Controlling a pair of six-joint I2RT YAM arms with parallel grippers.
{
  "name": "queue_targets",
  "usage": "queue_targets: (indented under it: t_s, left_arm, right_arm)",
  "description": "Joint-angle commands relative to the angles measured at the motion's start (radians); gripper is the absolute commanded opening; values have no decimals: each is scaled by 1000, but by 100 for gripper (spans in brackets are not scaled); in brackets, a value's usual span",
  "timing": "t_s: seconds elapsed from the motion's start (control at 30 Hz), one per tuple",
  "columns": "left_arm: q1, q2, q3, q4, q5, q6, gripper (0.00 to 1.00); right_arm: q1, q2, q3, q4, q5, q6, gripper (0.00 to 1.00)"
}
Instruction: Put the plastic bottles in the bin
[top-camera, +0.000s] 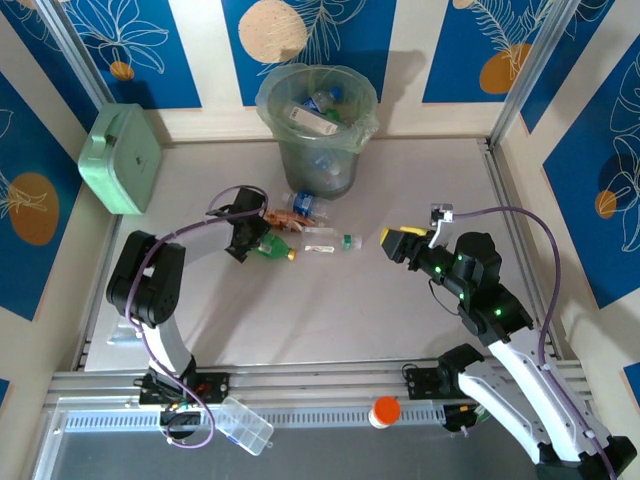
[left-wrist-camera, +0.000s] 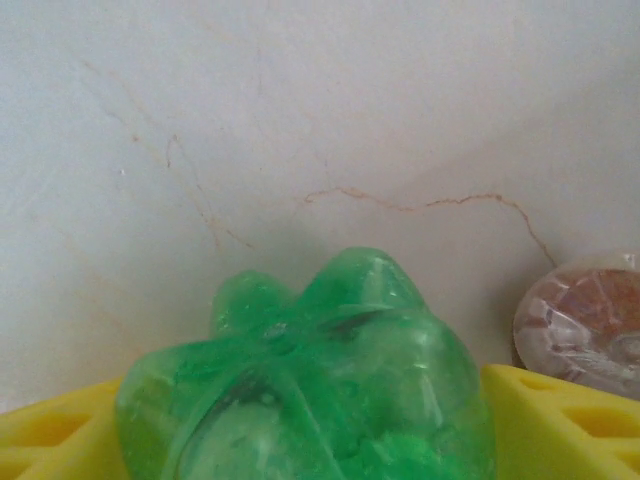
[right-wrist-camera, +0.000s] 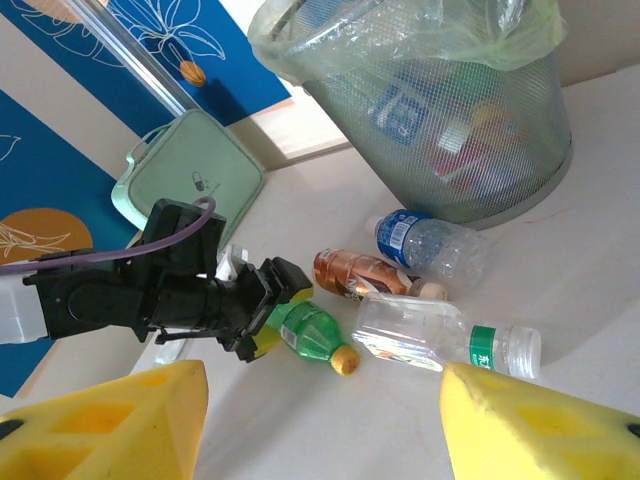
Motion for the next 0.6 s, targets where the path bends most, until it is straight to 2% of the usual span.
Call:
queue_targets:
  t_s: [0.0, 0.13, 0.23, 0.4, 0.47, 0.57]
  left_arm:
    - [13, -20, -24, -36, -14, 9, 70]
    - [15, -70, -59, -24, 10, 17, 61]
    - [14, -129, -85, -4, 47, 51, 58]
    - [13, -278, -117, 6, 112, 150, 57]
    - [8, -362, -159, 105, 174, 231, 59]
    - [-1, -490, -240, 322, 322, 333, 61]
  right_arm:
    - [-6, -15, -12, 2, -4, -10, 63]
    - [-6, -15, 3, -11, -4, -6, 63]
    - [-5, -15, 15, -24, -13, 0, 63]
    - [19, -7, 35, -1, -122, -16, 65]
    - [34, 0, 42, -2, -123, -21, 66]
    - [55, 21, 57, -3, -131, -21, 67]
